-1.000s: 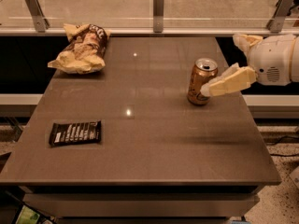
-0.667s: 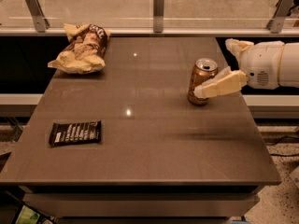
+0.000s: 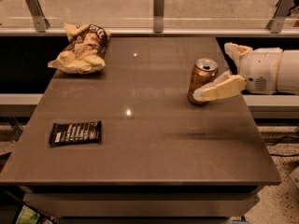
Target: Move orange can near brown chip bag
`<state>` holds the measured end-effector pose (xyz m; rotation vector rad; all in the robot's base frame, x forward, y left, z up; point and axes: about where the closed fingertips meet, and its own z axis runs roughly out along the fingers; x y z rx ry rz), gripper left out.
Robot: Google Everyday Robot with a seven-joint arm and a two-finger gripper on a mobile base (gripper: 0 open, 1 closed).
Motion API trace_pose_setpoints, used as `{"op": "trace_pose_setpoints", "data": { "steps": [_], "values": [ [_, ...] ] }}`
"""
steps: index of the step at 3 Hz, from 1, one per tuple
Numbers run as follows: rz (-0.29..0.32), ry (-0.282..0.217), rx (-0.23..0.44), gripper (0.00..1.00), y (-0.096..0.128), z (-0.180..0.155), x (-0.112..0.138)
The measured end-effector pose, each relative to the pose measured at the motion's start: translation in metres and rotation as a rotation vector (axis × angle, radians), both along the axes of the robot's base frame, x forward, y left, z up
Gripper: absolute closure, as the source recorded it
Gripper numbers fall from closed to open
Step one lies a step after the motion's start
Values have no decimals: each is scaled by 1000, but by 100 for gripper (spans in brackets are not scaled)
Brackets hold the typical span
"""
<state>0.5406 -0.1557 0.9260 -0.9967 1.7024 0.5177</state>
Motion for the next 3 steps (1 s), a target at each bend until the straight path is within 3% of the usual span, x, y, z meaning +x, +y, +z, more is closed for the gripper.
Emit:
{"op": "trace_pose_setpoints", "data": {
  "steps": [3],
  "values": [
    [23, -6, 171, 0, 12, -47, 19]
  ]
}}
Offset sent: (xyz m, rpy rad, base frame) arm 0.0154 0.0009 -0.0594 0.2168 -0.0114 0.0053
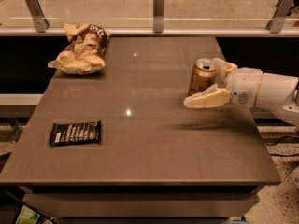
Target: Move orange can near brown chip bag
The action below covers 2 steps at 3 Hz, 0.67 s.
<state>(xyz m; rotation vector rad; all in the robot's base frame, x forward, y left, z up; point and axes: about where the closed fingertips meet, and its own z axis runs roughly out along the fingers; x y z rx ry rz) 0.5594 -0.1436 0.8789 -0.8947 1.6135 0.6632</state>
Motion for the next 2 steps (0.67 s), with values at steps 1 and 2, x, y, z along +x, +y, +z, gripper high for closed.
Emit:
{"op": "trace_pose_setpoints", "data": {
  "steps": [1, 2],
  "values": [
    [4, 0, 0, 18, 2, 0, 0],
    [9, -1, 0, 41, 5, 1, 0]
  ]
}}
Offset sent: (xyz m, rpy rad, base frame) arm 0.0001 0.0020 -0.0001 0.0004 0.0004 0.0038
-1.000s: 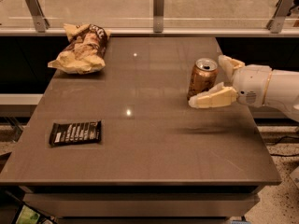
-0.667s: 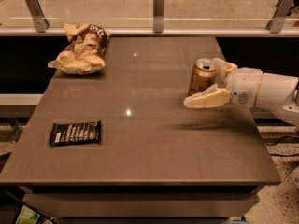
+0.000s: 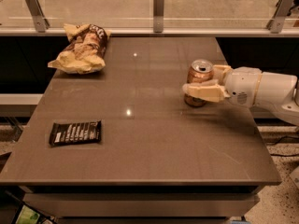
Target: Move orange can near brown chip bag
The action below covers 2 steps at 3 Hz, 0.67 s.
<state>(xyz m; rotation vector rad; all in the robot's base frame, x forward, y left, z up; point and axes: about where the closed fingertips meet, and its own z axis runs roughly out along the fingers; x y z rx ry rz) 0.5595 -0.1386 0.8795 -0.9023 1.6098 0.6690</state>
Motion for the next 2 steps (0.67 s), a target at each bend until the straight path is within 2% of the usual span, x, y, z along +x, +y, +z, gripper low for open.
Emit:
{"op": "trace_pose_setpoints", "data": {
  "steps": [2],
  "values": [
    [8, -2, 0, 87, 5, 1, 0]
  ]
}}
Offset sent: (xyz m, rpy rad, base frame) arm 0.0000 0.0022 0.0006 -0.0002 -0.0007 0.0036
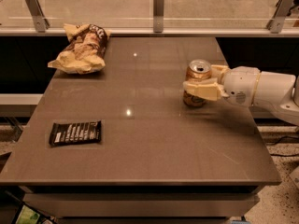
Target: Move orange can near brown chip bag
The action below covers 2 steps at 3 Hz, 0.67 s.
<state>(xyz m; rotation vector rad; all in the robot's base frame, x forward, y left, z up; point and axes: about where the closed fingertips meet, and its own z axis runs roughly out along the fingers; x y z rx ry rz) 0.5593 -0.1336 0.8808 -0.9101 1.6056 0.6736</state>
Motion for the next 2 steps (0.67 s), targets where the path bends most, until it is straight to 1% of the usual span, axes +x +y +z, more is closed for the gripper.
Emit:
{"op": "trace_pose_setpoints", "data": {
  "steps": [1, 2],
  "values": [
    [18, 4, -5, 100, 6, 5, 4],
    [49, 14, -13, 100, 20, 15, 18]
  ]
}}
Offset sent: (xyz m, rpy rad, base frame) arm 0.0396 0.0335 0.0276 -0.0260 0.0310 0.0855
